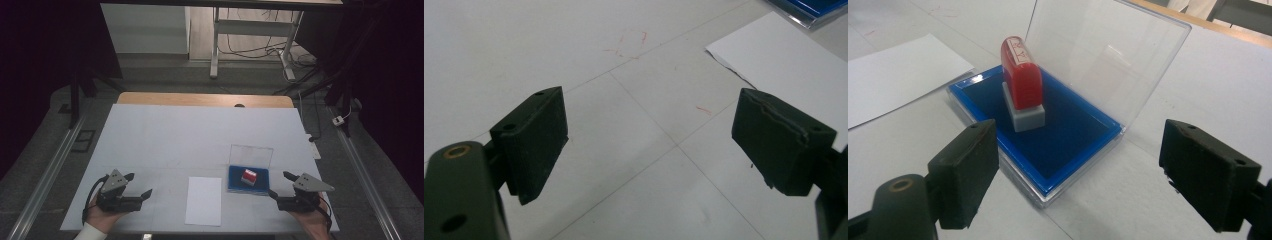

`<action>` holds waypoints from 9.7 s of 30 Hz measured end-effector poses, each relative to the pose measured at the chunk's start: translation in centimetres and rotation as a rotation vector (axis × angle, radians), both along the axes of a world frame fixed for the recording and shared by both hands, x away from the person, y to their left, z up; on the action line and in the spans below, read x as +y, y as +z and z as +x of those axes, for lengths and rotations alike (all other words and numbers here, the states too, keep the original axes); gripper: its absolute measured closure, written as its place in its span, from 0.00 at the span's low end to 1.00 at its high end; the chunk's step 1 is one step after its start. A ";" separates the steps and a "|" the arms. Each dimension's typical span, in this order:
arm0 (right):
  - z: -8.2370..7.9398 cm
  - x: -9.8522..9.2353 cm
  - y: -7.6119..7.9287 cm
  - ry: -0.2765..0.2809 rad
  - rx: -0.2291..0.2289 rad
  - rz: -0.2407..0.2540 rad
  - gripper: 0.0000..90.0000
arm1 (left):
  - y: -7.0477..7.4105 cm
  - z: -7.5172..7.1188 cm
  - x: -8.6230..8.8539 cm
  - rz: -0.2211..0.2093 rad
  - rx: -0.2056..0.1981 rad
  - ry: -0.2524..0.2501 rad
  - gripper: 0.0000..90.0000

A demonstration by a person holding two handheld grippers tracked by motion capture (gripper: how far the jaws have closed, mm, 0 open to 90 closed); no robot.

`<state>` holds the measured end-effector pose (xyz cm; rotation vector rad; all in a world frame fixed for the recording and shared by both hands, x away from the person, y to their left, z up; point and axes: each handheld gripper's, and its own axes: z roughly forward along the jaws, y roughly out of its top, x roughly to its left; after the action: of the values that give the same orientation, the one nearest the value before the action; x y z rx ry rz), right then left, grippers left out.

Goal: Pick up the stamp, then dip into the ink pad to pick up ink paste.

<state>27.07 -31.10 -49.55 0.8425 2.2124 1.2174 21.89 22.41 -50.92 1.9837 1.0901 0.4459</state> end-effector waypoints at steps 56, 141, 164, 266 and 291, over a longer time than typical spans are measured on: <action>1.2 2.0 2.9 0.070 0.032 -0.015 0.26 | -0.2 0.8 -0.1 0.018 0.001 -0.011 0.18; 5.4 7.5 2.7 0.194 0.201 -0.195 0.78 | -0.9 0.9 -0.1 0.037 0.026 -0.008 0.19; 4.6 7.2 4.8 0.179 0.134 -0.069 0.78 | -1.0 0.9 0.0 0.042 0.026 0.006 0.20; 5.3 10.4 1.9 0.094 0.251 -0.344 0.79 | -1.4 1.0 0.1 0.050 0.061 -0.027 0.21; 5.2 9.9 2.2 0.102 0.237 -0.306 0.79 | -1.3 0.9 0.5 0.029 0.063 -0.008 0.20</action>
<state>32.32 -21.18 -47.34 0.7899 2.5751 0.8230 22.78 22.87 -52.21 2.0385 1.1204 0.3990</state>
